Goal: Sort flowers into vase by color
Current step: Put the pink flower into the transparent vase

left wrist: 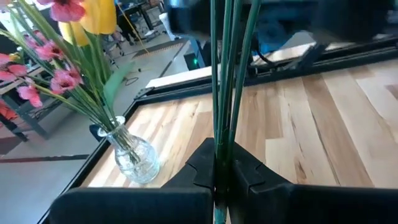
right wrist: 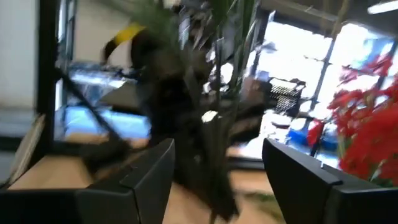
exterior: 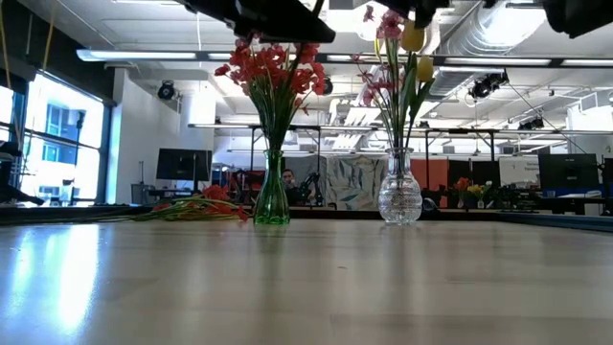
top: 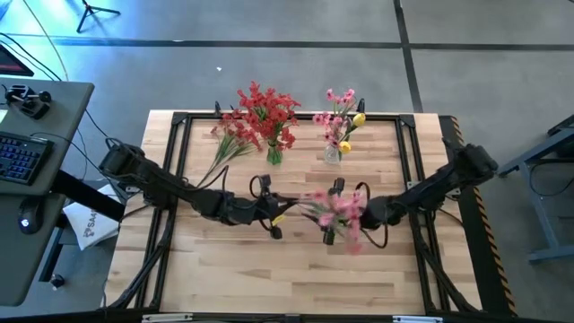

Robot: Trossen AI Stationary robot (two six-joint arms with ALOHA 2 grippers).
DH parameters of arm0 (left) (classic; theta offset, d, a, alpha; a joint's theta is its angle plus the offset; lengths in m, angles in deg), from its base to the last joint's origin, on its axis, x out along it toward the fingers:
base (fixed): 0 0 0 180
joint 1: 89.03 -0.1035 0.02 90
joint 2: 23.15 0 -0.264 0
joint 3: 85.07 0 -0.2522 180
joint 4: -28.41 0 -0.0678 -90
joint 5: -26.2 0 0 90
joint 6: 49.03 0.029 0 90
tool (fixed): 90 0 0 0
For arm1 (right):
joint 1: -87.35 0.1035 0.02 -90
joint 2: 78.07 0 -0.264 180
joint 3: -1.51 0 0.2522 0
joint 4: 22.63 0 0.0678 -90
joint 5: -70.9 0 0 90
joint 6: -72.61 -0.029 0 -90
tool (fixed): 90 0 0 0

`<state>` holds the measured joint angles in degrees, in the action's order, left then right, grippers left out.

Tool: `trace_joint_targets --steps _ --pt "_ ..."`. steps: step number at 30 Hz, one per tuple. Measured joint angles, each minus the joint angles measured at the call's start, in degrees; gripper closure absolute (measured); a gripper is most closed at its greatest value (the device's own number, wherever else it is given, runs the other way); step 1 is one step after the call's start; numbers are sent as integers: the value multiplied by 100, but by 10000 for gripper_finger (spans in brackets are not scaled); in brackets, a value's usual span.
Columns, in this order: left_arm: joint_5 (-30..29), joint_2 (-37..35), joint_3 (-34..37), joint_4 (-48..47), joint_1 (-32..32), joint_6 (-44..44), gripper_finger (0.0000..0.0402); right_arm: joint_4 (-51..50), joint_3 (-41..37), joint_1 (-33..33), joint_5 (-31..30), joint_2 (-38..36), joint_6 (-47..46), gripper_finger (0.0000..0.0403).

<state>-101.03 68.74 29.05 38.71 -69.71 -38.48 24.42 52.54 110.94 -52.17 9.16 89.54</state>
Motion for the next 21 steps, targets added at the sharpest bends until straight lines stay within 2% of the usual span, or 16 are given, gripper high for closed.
trace_joint_targets --steps 4,10,18,21 --pt "71 20 0 -49 -16 -26 401 -17 309 -52 -13 86 151 187" --pt "74 16 0 -172 -16 -1 401 -906 865 -59 12 40 157 239" --pt "53 14 0 -1064 -18 -300 401 -3425 1801 71 -451 10 -153 383" --pt "15 12 -9 -1286 -18 -429 398 -4726 2279 149 -758 -3 -617 391"
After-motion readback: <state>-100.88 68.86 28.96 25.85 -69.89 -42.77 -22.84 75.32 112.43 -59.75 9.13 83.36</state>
